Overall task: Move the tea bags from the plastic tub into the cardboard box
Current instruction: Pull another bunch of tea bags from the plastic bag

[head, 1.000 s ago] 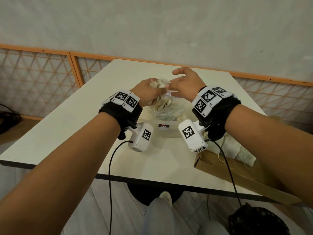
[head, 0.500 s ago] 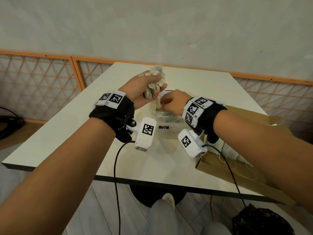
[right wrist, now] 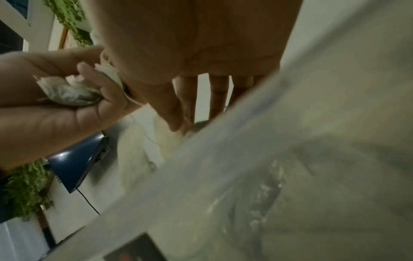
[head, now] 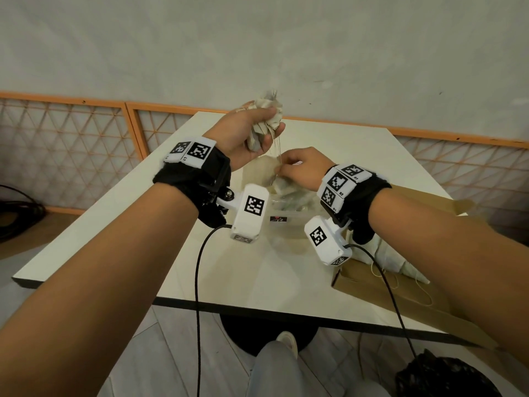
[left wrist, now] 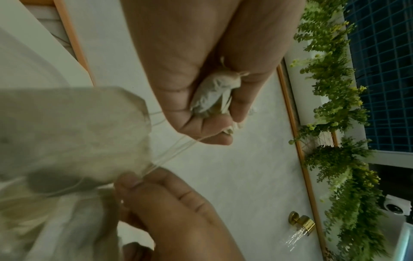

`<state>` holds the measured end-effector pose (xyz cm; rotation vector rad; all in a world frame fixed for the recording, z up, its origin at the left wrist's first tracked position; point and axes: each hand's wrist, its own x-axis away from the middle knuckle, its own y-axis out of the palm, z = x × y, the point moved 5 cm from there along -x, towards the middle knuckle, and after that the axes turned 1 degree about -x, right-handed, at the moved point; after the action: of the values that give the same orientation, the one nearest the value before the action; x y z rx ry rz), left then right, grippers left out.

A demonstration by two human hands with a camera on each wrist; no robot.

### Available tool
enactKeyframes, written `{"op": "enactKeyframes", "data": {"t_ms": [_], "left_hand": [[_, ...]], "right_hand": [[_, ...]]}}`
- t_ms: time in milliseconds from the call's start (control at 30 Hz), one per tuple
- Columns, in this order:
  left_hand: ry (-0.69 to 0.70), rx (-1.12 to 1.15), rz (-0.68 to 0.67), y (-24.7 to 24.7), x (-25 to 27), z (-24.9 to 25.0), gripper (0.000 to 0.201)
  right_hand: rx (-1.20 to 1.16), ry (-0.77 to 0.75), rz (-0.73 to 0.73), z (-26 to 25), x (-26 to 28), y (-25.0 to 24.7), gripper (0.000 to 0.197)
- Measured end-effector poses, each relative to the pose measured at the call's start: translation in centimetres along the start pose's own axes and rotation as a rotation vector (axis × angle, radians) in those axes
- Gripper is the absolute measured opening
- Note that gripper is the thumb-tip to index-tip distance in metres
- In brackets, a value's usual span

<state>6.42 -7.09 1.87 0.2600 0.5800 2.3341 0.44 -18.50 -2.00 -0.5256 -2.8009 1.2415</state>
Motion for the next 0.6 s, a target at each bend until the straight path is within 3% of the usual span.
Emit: {"op": "enactKeyframes", "data": {"t_ms": [133, 267, 333, 467, 500, 600], "left_hand": [[-0.013, -0.012, -0.001, 0.6, -0.8, -0.1, 0.007], [0.014, 0.009, -0.005, 1.5, -1.5, 0.9, 0.006], [0.033, 0.023, -0.012, 1.7, -1.6, 1.5, 0.007], [0.034, 0.013, -0.025, 1.7, -1.7, 1.8, 0.007], [0.029, 0.014, -0.026, 1.6, -1.8, 1.7, 0.006], [0.02, 0.034, -0.02, 1.2, -2.0, 1.4, 0.005]], "right_hand": [[-0.125, -0.016, -0.035, -0.8, 0.4, 0.5, 0.052], [0.174, -0.059, -0.005, -0.7, -0.1, 1.0, 0.03], [0.21, -0.022, 0.032, -0.4, -0.7, 0.8, 0.029], [-0.008, 0.002, -0.099, -0.4, -0.7, 1.2, 0.059], [-0.065, -0.001, -0.117, -0.6, -0.6, 1.3, 0.059], [0.079, -0.04, -0.071, -0.8, -0.6, 1.4, 0.021]]}}
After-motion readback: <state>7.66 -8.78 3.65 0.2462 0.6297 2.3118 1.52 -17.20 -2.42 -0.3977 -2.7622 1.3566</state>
